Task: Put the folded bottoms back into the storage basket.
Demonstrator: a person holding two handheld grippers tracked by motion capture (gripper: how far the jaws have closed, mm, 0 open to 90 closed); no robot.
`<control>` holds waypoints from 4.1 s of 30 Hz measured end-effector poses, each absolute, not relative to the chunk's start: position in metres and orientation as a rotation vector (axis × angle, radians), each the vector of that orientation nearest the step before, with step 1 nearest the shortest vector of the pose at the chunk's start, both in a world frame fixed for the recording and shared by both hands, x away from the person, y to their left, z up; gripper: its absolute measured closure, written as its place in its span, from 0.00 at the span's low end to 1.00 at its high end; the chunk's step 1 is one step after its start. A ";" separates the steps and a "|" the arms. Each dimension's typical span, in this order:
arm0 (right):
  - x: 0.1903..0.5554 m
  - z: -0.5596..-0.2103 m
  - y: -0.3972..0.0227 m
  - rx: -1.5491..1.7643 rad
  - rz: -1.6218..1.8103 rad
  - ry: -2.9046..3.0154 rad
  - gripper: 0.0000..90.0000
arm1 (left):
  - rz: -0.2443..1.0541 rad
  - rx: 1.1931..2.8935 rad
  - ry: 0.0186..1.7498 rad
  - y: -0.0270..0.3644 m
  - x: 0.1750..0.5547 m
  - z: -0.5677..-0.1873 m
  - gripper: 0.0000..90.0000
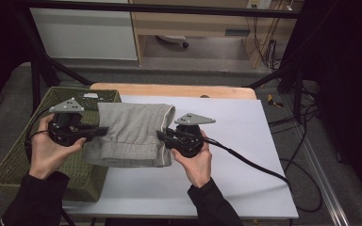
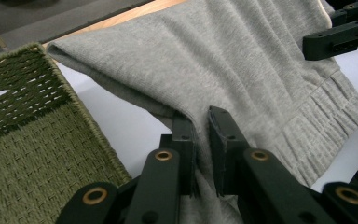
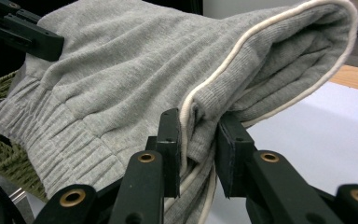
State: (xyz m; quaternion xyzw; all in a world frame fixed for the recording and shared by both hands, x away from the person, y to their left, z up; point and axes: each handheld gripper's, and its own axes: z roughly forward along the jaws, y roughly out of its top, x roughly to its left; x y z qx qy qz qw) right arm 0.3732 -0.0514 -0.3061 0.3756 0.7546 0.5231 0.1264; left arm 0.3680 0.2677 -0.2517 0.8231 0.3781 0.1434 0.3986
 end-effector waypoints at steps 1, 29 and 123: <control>0.373 -0.306 -0.050 1.094 1.525 2.198 0.82 | 0.363 2.084 0.957 0.268 0.368 -0.252 0.90; 0.375 -0.296 -0.015 1.043 1.559 2.214 0.82 | 0.402 2.067 0.982 0.305 0.363 -0.242 0.90; 0.385 -0.292 0.133 0.900 1.605 2.260 0.82 | 0.549 1.996 1.208 0.431 0.363 -0.238 0.90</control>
